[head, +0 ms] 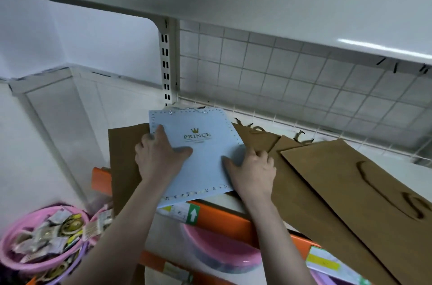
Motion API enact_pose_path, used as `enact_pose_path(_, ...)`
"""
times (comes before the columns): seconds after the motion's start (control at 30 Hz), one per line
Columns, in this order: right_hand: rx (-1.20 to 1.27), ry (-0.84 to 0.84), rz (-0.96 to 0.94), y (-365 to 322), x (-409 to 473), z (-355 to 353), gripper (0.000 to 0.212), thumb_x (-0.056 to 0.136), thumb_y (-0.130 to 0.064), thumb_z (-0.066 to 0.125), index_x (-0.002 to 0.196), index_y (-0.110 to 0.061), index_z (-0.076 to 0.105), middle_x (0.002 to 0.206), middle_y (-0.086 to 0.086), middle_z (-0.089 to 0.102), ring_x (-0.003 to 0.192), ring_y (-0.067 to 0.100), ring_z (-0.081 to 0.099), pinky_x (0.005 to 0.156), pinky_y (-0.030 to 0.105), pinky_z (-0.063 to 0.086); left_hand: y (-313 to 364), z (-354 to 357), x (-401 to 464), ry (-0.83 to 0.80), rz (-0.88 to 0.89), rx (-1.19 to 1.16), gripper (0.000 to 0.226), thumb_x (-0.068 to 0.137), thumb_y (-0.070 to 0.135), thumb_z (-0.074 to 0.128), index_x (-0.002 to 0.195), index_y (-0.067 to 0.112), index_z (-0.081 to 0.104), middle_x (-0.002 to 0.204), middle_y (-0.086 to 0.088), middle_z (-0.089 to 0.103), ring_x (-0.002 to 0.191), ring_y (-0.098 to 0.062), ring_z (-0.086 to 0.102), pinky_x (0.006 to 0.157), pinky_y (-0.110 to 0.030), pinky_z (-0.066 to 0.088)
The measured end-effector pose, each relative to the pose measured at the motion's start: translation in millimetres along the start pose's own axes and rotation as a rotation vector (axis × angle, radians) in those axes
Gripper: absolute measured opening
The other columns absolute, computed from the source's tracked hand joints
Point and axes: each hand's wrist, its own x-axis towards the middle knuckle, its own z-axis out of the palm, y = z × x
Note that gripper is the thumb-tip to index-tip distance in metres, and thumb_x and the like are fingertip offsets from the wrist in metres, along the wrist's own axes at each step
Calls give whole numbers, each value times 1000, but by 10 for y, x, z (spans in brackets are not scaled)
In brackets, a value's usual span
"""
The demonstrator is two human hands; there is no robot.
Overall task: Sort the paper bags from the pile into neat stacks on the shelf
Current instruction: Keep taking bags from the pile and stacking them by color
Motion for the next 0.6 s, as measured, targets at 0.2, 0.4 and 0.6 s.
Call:
enact_pose_path(0.2,199,52,18,-74,-95,-75,66,87,-47,56,139,-11,37,120,13,42,114,31,38,96,34,30,-58,-107,-4,85,36,-181,77,73,37,71,138,19,34,130,-14,38,121,-34,34,94,-43,34)
enact_pose_path(0.4,192,160,10,41,-238,-203,62,88,-46,55,138,-13,41,120,13,44,112,31,40,94,35,31,52,-146,-128,122,147,-232,67,74,35,70,132,18,39,126,-12,40,121,-31,34,83,-34,30)
enact_pose_path(0.6,129,244,-7,497,-548,-578,61,90,-45,51,141,-14,37,122,10,45,106,28,40,89,32,28,339,-57,-583,96,249,-212,57,76,39,69,120,11,46,129,-13,41,120,-30,35,83,-31,26)
